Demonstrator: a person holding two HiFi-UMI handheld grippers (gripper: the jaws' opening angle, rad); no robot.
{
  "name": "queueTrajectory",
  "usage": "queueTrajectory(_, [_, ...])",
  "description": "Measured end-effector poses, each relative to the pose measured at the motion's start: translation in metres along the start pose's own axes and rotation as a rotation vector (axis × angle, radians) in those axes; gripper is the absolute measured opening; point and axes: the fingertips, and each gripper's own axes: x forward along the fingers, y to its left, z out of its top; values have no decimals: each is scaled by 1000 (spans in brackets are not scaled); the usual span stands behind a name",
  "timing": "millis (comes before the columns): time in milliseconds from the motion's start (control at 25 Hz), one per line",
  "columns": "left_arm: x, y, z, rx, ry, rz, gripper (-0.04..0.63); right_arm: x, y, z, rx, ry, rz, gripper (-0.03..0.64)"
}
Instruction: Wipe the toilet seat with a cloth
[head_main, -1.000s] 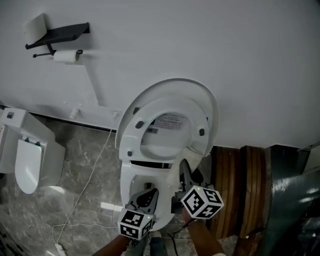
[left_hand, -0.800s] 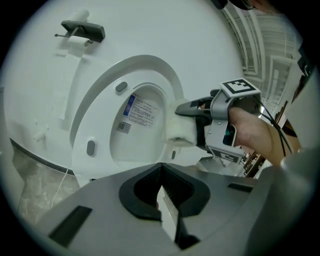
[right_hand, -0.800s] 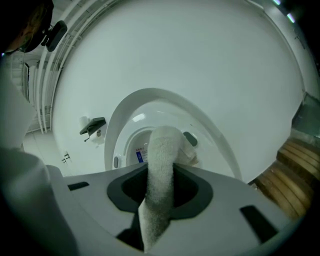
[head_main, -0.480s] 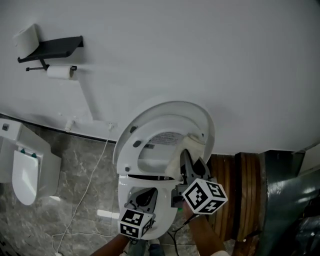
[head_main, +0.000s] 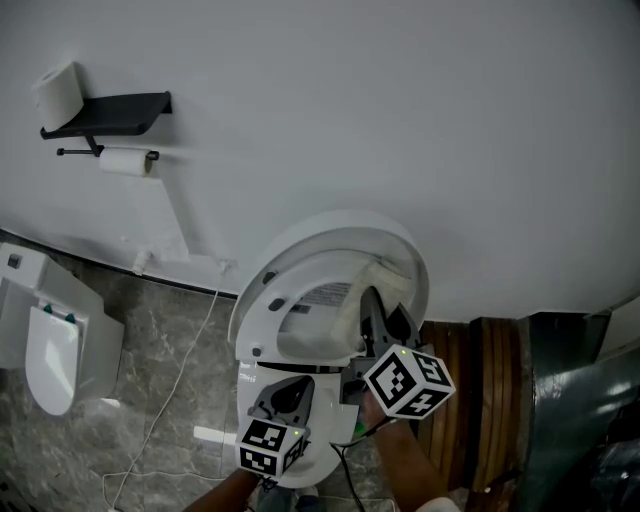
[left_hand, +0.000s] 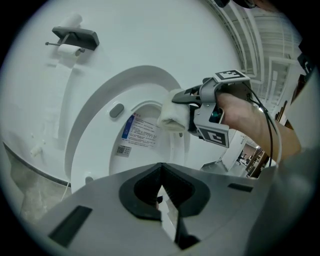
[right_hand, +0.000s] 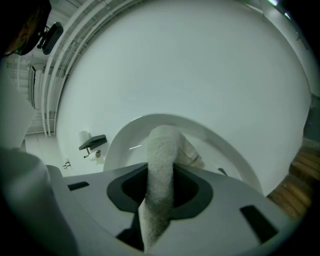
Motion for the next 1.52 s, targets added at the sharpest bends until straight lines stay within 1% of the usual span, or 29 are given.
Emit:
queueTrajectory(200, [4,-7,-8,-14,8,-3,0,5,-6,0,23,3,-1,100])
queueTrajectory(280, [5,-13,-11,-18,26,-14,0,3,-12,0,37,0,-9,100])
queueTrajectory(360, [8,-16,-13,-22,36,-21,0,1,-20,-2,39,-6,-26,100])
queueTrajectory(440, [12,-15,-12,-18,12,-12,0,-1,-29,-4,39,-6,-44,100])
queueTrajectory(520, [14,-16,-12,-19,6,-8,0,-4,-37,-7,46,-1,-60,100])
queueTrajectory(720, [18,-25,-15,-14,15,-15,0,-14,-56,-10,62,-8,-99,100])
queueTrajectory(800, [19,-28,-19,-19,30,-17,0,-18,-63,-10,63,-19,-112,100])
queueTrajectory(920, [21,-29,-27,-35,28,-11,0,-24,-73,-15,69,-34,-126,100])
queueTrajectory(1120, [24,-37,-44,-48,48,-11,0,-32,-85,-28,91,-46,-115,100])
queueTrajectory(1520, [27,-40,-66,-51,71,-1,0,-50,-104,-45,107,-82,-127,101])
